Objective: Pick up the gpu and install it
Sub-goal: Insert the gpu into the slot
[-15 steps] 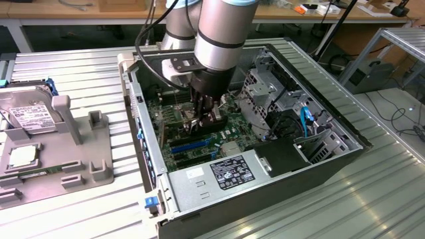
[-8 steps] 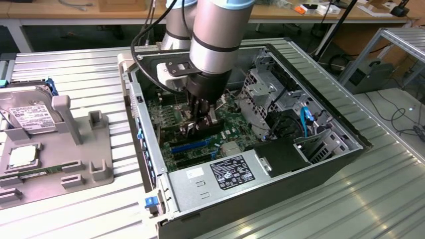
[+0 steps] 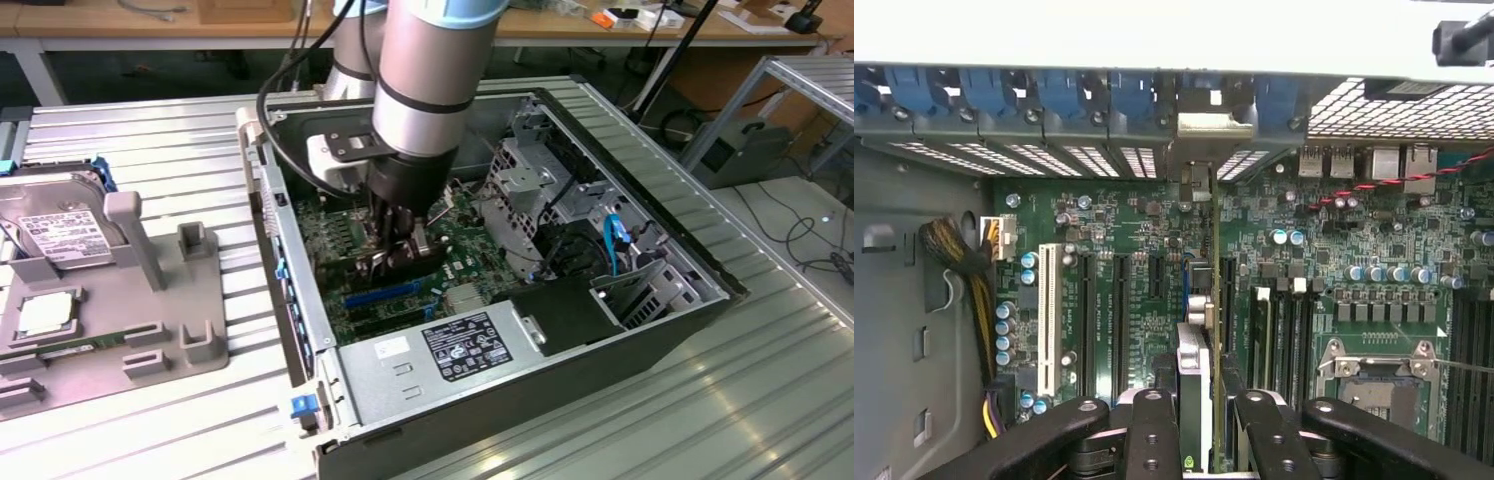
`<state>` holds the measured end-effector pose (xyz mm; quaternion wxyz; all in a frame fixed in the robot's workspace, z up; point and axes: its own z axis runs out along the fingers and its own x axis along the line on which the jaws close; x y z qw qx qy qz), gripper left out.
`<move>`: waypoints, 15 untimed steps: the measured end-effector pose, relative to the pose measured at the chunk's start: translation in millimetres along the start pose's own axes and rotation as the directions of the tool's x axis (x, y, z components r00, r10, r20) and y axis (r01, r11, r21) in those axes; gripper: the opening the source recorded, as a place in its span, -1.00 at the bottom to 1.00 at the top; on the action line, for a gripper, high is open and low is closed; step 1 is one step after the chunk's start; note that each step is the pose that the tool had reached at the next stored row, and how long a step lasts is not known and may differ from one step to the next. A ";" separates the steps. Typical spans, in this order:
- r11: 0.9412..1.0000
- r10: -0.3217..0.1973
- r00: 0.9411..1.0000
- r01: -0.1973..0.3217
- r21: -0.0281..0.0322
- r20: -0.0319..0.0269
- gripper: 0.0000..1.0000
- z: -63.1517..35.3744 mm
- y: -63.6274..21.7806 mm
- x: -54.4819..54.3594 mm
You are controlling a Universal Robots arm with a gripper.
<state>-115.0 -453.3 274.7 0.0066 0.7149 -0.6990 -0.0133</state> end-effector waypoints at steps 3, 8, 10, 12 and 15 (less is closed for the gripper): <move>1.000 0.000 1.000 0.000 0.000 0.000 -0.46 3.7 0.8 0.0; 1.000 0.000 1.000 0.000 0.000 0.000 -0.46 5.4 0.8 0.0; 1.000 0.000 1.000 0.000 0.000 0.000 -0.46 6.2 0.9 0.0; 1.000 0.001 1.000 -0.001 0.000 0.000 -0.46 6.8 1.0 0.1; 1.000 0.002 1.000 -0.002 0.000 -0.001 -0.46 8.0 0.9 0.1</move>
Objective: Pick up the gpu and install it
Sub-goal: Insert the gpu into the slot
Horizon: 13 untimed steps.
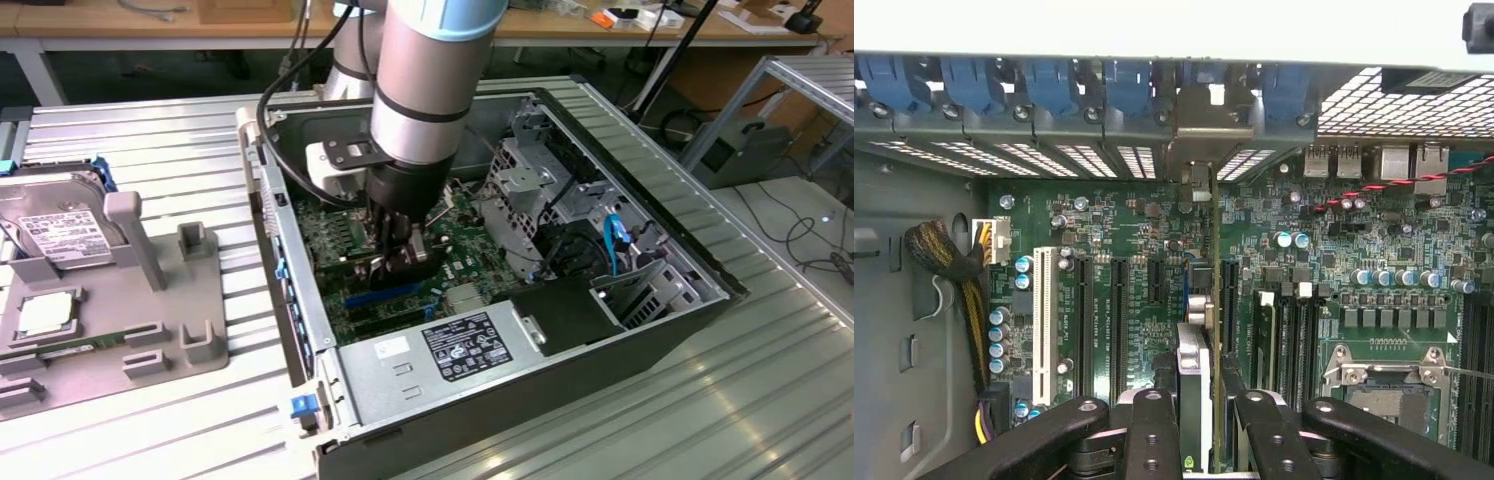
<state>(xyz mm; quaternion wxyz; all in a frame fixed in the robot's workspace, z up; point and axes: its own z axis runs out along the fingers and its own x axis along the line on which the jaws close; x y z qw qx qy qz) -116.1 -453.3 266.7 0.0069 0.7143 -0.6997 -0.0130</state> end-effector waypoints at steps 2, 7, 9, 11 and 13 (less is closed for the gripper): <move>1.000 0.005 1.000 -0.005 0.000 0.000 -0.46 1.0 0.0 0.0; 1.000 0.005 1.000 -0.005 0.000 -0.002 -0.46 6.2 0.2 0.1; 1.000 0.005 1.000 -0.005 0.000 -0.002 -0.46 6.5 0.1 0.0; 1.000 0.005 1.000 -0.005 0.000 -0.002 -0.46 6.5 0.1 0.1; 1.000 0.005 1.000 -0.005 0.000 -0.004 -0.46 6.7 0.1 0.0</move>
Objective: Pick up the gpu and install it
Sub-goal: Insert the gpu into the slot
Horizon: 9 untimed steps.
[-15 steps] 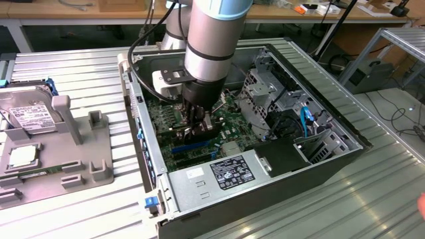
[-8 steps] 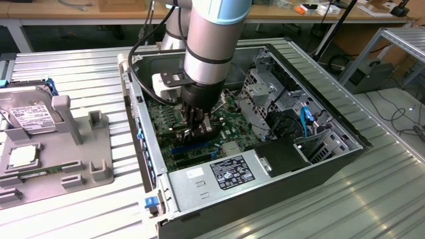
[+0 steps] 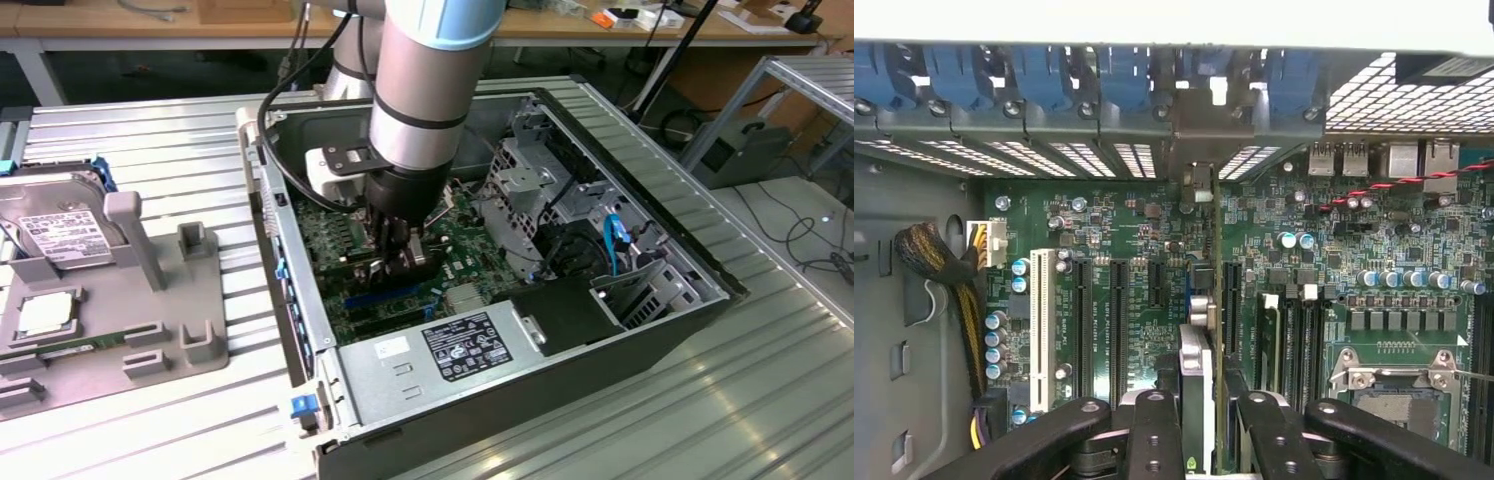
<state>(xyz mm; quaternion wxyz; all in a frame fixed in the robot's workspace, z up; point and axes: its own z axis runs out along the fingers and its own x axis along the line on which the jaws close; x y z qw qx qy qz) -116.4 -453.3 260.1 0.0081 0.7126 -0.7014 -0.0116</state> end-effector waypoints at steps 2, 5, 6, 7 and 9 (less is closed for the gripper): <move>1.000 0.000 1.000 0.000 0.000 -0.003 -0.46 -0.1 0.0 0.0; 1.000 0.000 1.000 0.000 0.000 -0.004 -0.46 -0.3 0.0 0.0; 1.000 0.000 1.000 0.000 0.000 -0.004 -0.46 -0.9 0.1 0.0; 1.000 0.000 1.000 0.000 0.000 -0.004 -0.46 -2.0 0.2 0.0; 1.000 0.000 1.000 0.000 0.000 -0.004 -0.46 -3.1 0.2 -0.1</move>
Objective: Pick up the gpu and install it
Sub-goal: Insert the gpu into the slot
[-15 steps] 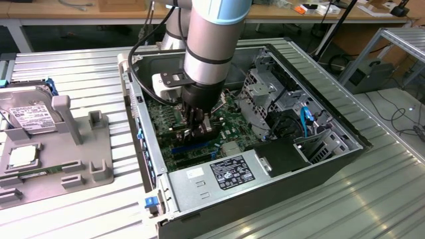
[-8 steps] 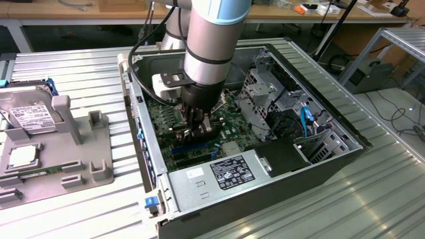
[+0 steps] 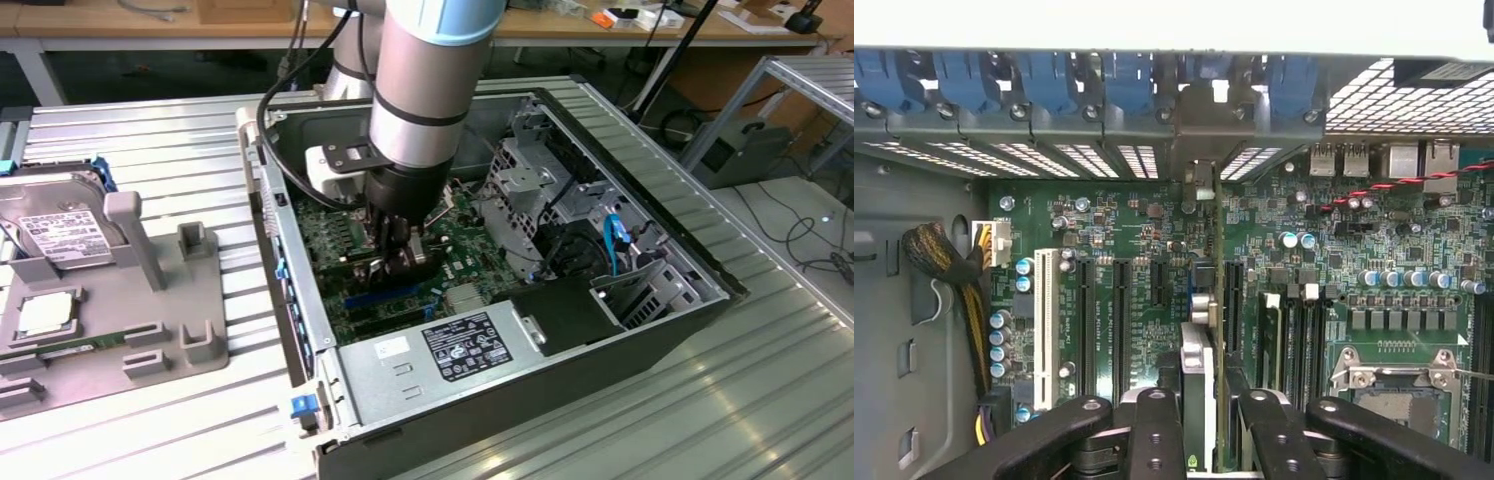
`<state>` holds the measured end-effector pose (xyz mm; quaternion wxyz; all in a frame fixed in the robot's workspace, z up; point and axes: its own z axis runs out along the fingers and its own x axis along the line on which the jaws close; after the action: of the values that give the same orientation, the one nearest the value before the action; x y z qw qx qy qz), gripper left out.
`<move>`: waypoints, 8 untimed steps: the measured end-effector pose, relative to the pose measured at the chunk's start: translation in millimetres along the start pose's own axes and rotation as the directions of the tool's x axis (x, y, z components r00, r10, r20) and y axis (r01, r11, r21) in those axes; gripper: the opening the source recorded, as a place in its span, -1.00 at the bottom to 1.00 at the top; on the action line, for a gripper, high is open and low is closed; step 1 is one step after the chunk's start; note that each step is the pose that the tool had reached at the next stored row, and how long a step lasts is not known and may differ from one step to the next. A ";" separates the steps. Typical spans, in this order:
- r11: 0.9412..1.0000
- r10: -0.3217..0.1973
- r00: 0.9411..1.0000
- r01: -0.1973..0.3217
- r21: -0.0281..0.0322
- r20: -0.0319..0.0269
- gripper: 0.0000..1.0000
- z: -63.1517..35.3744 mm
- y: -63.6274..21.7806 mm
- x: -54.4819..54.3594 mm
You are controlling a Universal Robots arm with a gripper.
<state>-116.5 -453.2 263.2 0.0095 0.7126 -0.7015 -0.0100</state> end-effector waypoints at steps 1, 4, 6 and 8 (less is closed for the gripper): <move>1.000 0.000 1.000 0.000 0.000 0.000 -0.46 -0.2 0.0 0.0; 1.000 0.000 1.000 0.000 0.000 -0.001 -0.46 -0.5 0.2 0.0; 1.000 0.013 1.000 -0.013 0.000 -0.001 -0.46 -0.4 0.2 0.0; 1.000 0.029 1.000 -0.029 0.000 0.000 -0.46 -0.4 0.2 -0.1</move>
<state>-116.7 -453.1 263.6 0.0098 0.7024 -0.7116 -0.0097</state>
